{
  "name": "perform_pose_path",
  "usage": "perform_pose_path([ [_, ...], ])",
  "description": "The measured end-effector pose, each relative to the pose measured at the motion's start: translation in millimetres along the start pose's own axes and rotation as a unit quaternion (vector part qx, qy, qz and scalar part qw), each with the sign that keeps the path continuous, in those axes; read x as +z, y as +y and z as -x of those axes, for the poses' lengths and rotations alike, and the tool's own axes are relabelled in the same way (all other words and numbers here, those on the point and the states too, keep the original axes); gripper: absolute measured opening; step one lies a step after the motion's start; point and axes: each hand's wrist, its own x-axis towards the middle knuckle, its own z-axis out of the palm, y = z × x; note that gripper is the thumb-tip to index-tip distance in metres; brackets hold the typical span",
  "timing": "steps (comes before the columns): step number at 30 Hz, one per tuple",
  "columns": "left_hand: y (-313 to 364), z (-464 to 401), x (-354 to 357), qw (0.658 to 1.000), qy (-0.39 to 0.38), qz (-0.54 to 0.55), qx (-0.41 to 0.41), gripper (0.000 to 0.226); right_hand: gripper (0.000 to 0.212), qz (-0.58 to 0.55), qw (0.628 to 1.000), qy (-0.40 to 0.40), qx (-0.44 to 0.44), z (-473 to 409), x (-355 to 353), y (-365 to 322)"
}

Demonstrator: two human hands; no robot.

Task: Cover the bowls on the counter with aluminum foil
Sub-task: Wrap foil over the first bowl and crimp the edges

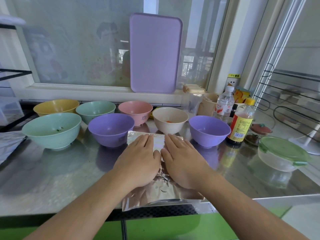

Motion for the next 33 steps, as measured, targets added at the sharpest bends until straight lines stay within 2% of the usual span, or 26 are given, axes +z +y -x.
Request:
perform_pose_path([
  [2, 3.6, 7.2, -3.0, 0.999, -0.024, -0.003, -0.033, 0.084, 0.085, -0.056, 0.997, -0.019, 0.056, 0.6, -7.6, -1.8],
  [5, 16.1, 26.2, -6.8, 0.996, -0.076, -0.005, -0.047, 0.080, 0.100, -0.086, 0.994, -0.030, 0.065, -1.6, -13.9, -5.0],
  [8, 15.2, 38.3, -12.5, 0.995, -0.090, -0.010, -0.037, 0.096, 0.091, -0.093, 0.992, -0.048, 0.066, -2.5, -12.1, 1.3],
  [11, 8.1, 39.7, -16.5, 0.993, -0.114, -0.014, -0.031, 0.114, 0.043, -0.064, 0.993, -0.096, 0.032, 0.0, -3.8, 7.5],
  [12, 7.9, 40.7, -18.4, 0.992, -0.124, -0.014, -0.028, 0.119, 0.041, -0.078, 0.992, -0.089, 0.039, 2.0, -5.8, 8.7],
  [14, 7.6, 40.9, -20.1, 0.990, -0.135, -0.007, -0.026, 0.127, 0.063, -0.078, 0.994, -0.053, 0.047, 6.1, -10.5, 15.0],
  [16, 8.0, 40.0, -21.2, 0.990, -0.138, -0.007, -0.025, 0.130, 0.089, -0.044, 0.997, -0.061, 0.036, 7.6, -16.0, 16.0],
  [18, 9.1, 38.0, -21.0, 0.990, -0.138, -0.009, -0.027, 0.132, 0.102, -0.032, 0.996, -0.078, 0.040, 2.6, -18.1, 8.7],
  [24, 5.7, 36.4, -12.9, 0.998, -0.064, 0.004, 0.022, 0.126, 0.093, -0.019, 0.998, -0.051, -0.001, -18.1, 3.2, -29.1],
  [30, 4.9, 38.7, -22.7, 0.992, -0.125, 0.035, -0.008, 0.140, 0.094, -0.058, 0.995, -0.050, 0.061, -3.1, -6.7, -19.7],
  [33, -6.1, 34.2, -32.0, 0.974, -0.176, 0.135, -0.039, 0.137, 0.099, -0.044, 0.995, -0.075, 0.058, -1.4, -8.3, -13.9],
])
